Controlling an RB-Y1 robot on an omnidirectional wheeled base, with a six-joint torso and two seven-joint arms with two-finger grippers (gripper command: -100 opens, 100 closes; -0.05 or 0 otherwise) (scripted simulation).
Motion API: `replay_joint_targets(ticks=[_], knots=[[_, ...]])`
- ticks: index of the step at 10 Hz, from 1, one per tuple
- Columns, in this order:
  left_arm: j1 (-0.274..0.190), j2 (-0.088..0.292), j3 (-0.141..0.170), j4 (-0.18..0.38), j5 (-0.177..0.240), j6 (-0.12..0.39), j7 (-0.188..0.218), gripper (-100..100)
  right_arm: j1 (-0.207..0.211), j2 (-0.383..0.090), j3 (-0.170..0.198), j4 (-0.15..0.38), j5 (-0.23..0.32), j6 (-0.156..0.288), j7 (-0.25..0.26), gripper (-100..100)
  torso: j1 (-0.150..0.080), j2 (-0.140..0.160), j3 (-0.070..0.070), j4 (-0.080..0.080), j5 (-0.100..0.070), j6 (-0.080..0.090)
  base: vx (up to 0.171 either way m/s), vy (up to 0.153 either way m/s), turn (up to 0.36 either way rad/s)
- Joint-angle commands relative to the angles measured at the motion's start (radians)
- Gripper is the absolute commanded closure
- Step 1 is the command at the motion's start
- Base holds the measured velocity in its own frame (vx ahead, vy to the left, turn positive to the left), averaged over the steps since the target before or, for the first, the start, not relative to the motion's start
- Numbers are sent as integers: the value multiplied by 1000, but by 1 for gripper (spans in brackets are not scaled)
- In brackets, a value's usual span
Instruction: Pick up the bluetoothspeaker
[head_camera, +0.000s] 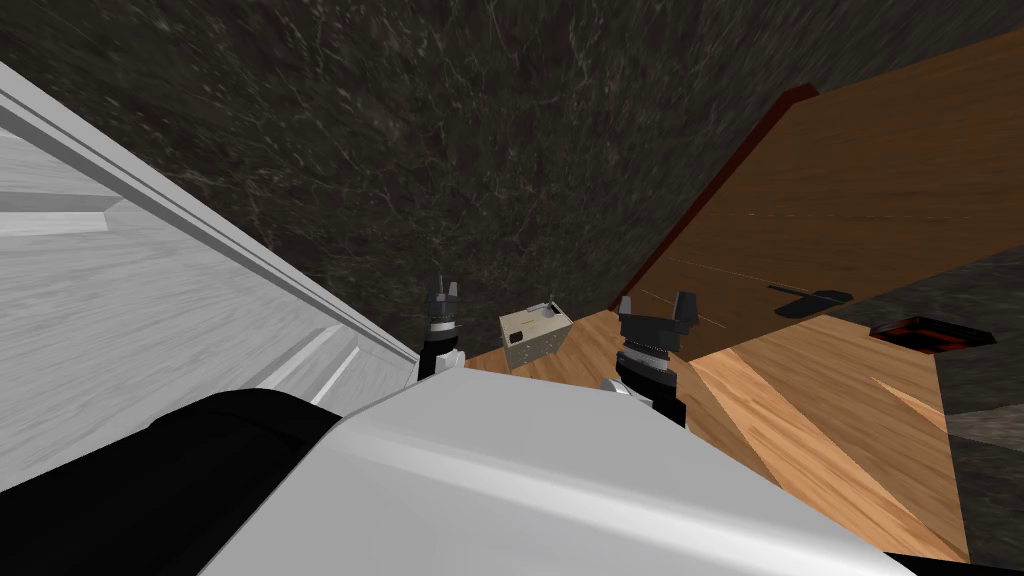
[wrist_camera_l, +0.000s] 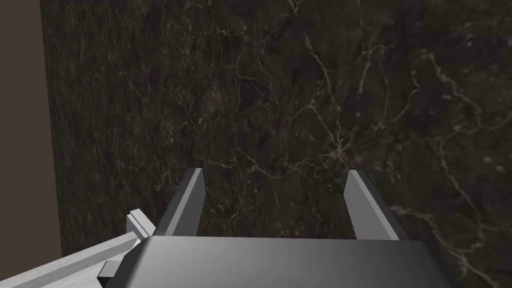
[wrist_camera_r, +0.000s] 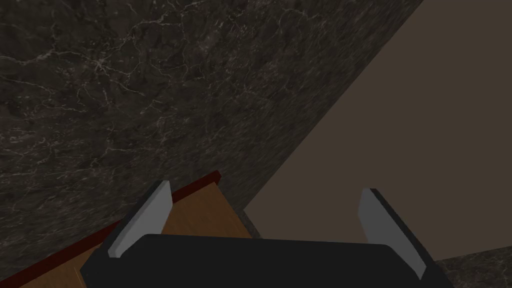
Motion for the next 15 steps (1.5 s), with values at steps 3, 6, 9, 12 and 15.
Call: replay_joint_targets(ticks=[3,6,9,12,15], knots=[[-23,81,10,38,-5,61,-3,-100,0,0,0,0,0,0,0,0,0,0,0,0,0,0,-6,-13,-3],[-47,120,21,77,-11,126,-6,-100,0,0,0,0,0,0,0,0,-2,0,0,0,0,0,-9,-28,-3],[-78,151,35,126,-17,205,-9,-100,0,0,0,0,0,0,0,0,-1,0,0,0,0,0,-4,-24,-3],[-115,178,51,185,-24,282,-12,-100,0,0,0,0,0,0,0,0,-2,0,0,0,0,0,-8,-35,-2],[-136,190,60,217,-28,366,-13,-100,0,0,0,0,0,0,0,0,-2,0,0,0,0,0,-4,-28,-2]])
